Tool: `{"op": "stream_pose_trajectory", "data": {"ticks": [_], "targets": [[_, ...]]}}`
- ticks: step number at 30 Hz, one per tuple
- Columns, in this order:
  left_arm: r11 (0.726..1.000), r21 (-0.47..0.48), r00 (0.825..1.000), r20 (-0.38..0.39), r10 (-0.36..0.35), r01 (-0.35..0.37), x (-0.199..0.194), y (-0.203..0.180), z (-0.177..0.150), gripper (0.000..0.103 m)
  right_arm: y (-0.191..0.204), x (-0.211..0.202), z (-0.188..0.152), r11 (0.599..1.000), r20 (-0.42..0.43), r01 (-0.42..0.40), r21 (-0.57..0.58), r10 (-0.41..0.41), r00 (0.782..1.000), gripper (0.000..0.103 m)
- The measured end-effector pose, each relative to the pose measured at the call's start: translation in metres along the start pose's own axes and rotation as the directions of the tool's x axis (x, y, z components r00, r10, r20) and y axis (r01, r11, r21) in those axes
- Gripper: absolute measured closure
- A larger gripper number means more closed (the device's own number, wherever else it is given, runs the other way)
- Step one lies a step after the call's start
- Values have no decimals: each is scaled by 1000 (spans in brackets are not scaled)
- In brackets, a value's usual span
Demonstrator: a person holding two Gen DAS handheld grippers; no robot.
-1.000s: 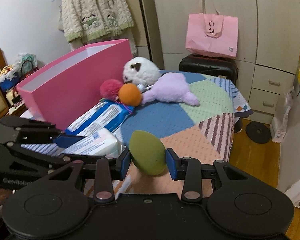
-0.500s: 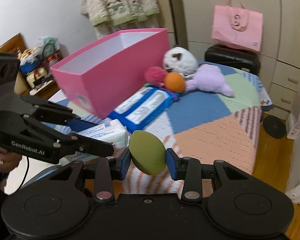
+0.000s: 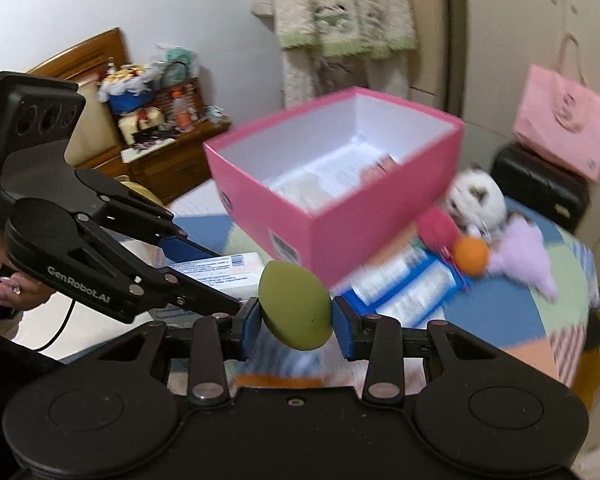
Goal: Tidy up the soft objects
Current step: 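Carry the tube box with the left gripper while the right carries the sponge to the box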
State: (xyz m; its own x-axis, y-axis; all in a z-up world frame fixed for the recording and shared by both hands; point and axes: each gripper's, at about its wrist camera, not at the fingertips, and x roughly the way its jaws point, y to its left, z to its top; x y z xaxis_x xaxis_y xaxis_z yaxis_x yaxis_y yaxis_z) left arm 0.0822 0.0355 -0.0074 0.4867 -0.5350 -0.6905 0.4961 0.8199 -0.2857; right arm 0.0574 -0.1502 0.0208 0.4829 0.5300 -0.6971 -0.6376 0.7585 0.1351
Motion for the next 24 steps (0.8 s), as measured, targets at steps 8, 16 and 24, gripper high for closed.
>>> {"op": "stream_pose_trajectory", "data": {"ticks": [8,16,24], "targets": [[998,45,991,123,43,-49,-33,27,30,65,8,7,46,998,97,-61,-21,63,993,59],[998,24,988,145,55,-59,-13,65,70,65,-1,35,85,999,135,16,-30,-12,991,59],[986,27,981,116,158,-162,35,101,101,65,-33,95,119,991,100,58,-118,-46,994,59]]}}
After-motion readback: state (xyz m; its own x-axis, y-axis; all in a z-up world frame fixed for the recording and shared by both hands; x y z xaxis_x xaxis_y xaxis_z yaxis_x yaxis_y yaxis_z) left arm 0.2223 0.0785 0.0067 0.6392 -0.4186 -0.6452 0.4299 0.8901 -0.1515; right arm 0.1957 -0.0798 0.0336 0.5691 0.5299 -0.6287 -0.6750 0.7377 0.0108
